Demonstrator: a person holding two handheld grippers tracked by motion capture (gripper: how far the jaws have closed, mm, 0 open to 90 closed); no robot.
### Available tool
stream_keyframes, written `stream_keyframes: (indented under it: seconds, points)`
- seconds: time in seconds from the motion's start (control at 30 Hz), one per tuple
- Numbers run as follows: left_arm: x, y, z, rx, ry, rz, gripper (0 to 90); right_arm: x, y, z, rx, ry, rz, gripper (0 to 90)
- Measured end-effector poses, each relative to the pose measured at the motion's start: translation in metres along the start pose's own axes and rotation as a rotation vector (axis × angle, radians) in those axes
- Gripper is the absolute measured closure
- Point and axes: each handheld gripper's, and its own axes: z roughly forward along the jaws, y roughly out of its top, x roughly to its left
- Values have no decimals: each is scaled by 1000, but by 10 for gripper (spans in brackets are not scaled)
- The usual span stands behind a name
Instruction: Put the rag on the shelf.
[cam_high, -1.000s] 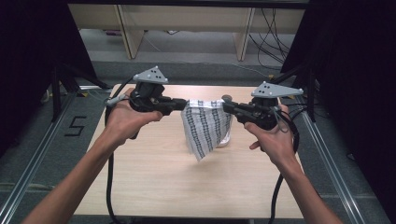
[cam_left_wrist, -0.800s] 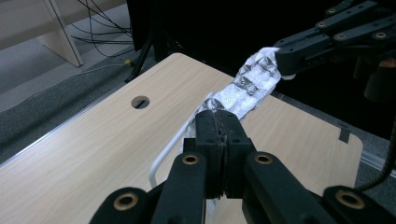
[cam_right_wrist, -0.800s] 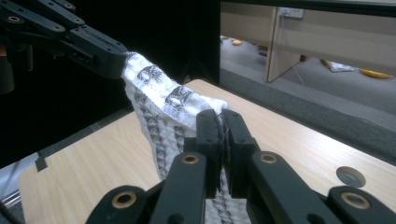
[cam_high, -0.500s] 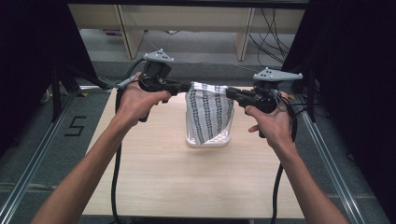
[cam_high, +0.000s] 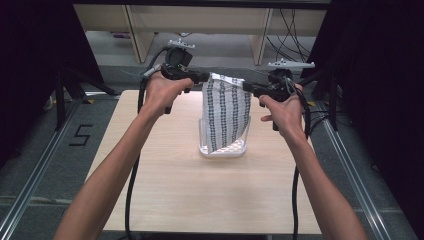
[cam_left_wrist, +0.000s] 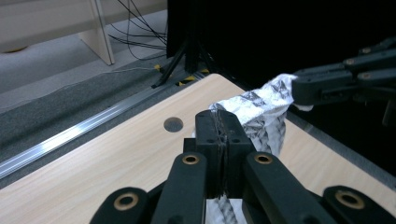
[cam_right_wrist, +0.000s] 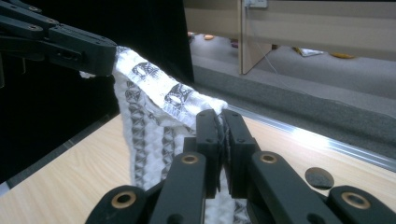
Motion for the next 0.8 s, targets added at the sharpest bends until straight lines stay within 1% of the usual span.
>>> stream_keyframes:
  seconds: [0.07, 0.1, 0.13, 0.17, 0.2, 0.23, 0.27, 0.3, 0.33, 0.37, 0.4, 0.43, 0.47, 0.53, 0.57, 0.6, 0.63, 0.67, 0.73, 0.77, 0.8]
  points:
    - [4, 2, 7, -3, 7, -21, 881, -7, 1, 8, -2, -7, 6, 870]
    - [6, 2, 11, -5, 12, -35, 881, -12, 2, 16, 7, -18, 40, 870]
    - [8, 1, 15, -1, 17, -43, 881, -12, 2, 16, 7, -18, 40, 870]
    - [10, 0, 19, 13, 24, -42, 881, -16, 2, 20, 10, -22, 41, 870]
    - [13, -1, 24, 21, 33, -49, 881, -18, 2, 23, 12, -26, 59, 870]
    - [14, -2, 26, 24, 36, -53, 881, -21, 2, 27, 17, -33, 55, 870]
    - [16, -3, 31, 27, 36, -62, 881, -23, 1, 30, 23, -36, 62, 870]
    - [17, -3, 33, 29, 37, -65, 881, -25, 0, 34, 28, -41, 81, 870]
    - [20, -4, 36, 32, 43, -72, 881, -30, -2, 41, 35, -47, 100, 870]
    - [21, -5, 39, 34, 44, -78, 881, -30, -2, 41, 35, -47, 100, 870]
    - [24, -6, 44, 38, 56, -86, 881, -34, -4, 48, 41, -47, 110, 870]
    - [24, -6, 44, 38, 56, -86, 882, -34, -4, 48, 41, -47, 110, 870]
    - [27, -7, 47, 42, 63, -94, 882, -35, -4, 50, 42, -48, 108, 870]
    - [31, -10, 54, 50, 77, -94, 881, -37, -5, 59, 53, -64, 138, 870]
    - [31, -10, 54, 50, 77, -94, 881, -37, -5, 59, 53, -64, 138, 870]
    - [33, -12, 57, 52, 81, -104, 881, -37, -6, 61, 55, -66, 138, 870]
    - [35, -13, 59, 52, 81, -110, 881, -41, -8, 67, 68, -67, 147, 869]
    - [36, -14, 61, 52, 81, -114, 881, -41, -8, 67, 68, -67, 147, 869]
    - [38, -17, 66, 54, 85, -123, 880, -43, -11, 73, 83, -79, 164, 866]
    - [38, -17, 66, 54, 85, -123, 880, -43, -11, 73, 83, -79, 164, 866]
    - [39, -19, 67, 59, 87, -127, 880, -45, -12, 76, 83, -77, 145, 863]
